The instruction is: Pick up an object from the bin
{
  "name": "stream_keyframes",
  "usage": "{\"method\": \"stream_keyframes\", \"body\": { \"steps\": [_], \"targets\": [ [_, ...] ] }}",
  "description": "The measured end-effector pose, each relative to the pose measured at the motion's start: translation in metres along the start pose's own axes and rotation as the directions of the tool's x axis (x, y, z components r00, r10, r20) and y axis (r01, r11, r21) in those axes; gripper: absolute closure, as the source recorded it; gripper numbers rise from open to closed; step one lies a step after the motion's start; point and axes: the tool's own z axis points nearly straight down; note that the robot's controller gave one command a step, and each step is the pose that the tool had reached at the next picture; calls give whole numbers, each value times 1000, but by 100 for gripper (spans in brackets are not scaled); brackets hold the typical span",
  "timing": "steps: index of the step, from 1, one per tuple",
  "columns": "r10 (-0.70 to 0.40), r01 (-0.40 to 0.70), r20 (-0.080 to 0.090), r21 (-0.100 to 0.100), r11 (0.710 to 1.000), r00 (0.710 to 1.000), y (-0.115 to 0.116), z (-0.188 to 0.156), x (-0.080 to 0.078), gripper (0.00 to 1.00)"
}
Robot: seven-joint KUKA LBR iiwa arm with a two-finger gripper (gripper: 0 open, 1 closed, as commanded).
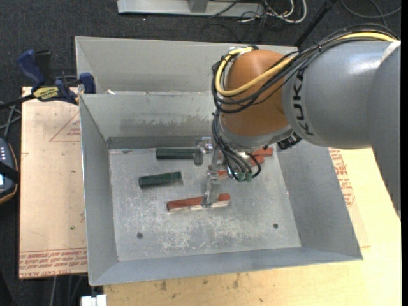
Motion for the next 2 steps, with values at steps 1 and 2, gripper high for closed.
{"method": "stream_keyframes", "body": {
  "steps": [1, 2],
  "targets": [
    [2, -2, 8, -1, 1000, 1000, 0, -5, -2, 0],
    [-78, 78, 14, 0, 997, 997, -3, 20, 1, 0]
  ]
}}
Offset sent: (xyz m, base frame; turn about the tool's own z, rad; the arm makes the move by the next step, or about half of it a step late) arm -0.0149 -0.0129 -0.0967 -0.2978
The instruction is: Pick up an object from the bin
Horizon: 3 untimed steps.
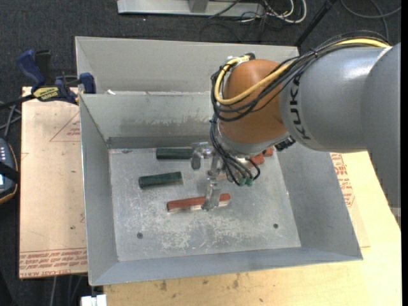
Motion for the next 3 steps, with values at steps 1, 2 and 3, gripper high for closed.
{"method": "stream_keyframes", "body": {
  "steps": [1, 2, 3],
  "targets": [
    [-90, 90, -5, 0, 996, 996, -27, 76, 12, 100],
    [-90, 90, -5, 0, 996, 996, -27, 76, 12, 100],
    [-62, 62, -3, 0, 998, 998, -45, -73, 40, 100]
  ]
}}
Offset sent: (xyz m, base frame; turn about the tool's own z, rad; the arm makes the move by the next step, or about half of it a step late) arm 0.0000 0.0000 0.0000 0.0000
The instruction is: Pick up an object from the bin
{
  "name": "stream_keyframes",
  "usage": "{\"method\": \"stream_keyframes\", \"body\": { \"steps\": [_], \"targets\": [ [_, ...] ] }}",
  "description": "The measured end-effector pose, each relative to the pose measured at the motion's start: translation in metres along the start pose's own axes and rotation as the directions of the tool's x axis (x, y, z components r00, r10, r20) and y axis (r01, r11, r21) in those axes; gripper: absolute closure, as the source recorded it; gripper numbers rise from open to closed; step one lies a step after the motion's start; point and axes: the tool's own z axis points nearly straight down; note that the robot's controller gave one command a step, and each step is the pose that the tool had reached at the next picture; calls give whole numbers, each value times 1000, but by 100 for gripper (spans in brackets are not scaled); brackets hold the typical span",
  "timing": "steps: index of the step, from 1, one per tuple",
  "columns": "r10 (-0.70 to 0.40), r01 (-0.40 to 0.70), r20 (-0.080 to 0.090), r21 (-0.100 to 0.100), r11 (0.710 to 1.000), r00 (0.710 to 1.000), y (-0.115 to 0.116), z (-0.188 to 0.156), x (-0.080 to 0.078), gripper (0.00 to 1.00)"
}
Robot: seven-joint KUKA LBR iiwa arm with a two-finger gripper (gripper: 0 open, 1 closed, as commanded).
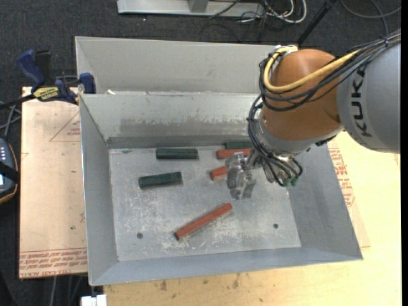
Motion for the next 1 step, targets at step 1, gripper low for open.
{"method": "stream_keyframes", "body": {
  "steps": [1],
  "targets": [
    [0, 0, -1, 0, 1000, 1000, 0, 0, 0, 0]
  ]
}}
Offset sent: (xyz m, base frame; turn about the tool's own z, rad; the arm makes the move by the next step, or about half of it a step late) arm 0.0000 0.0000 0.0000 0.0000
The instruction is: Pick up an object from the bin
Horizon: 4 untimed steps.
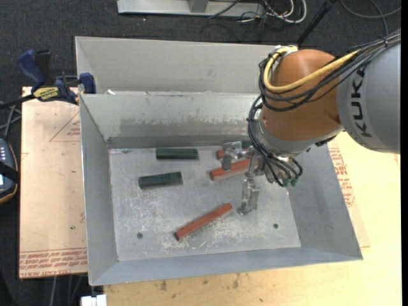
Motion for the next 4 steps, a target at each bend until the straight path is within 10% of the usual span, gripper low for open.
{"method": "stream_keyframes", "body": {
  "steps": [1, 3, 4],
  "targets": [
    [0, 0, 0, 0, 1000, 1000, 0, 0, 0, 0],
    [-248, 248, 3, 1, 969, 969, 9, 104, -2, 0],
    [-401, 401, -2, -2, 916, 916, 12, 148, -1, 100]
  ]
}}
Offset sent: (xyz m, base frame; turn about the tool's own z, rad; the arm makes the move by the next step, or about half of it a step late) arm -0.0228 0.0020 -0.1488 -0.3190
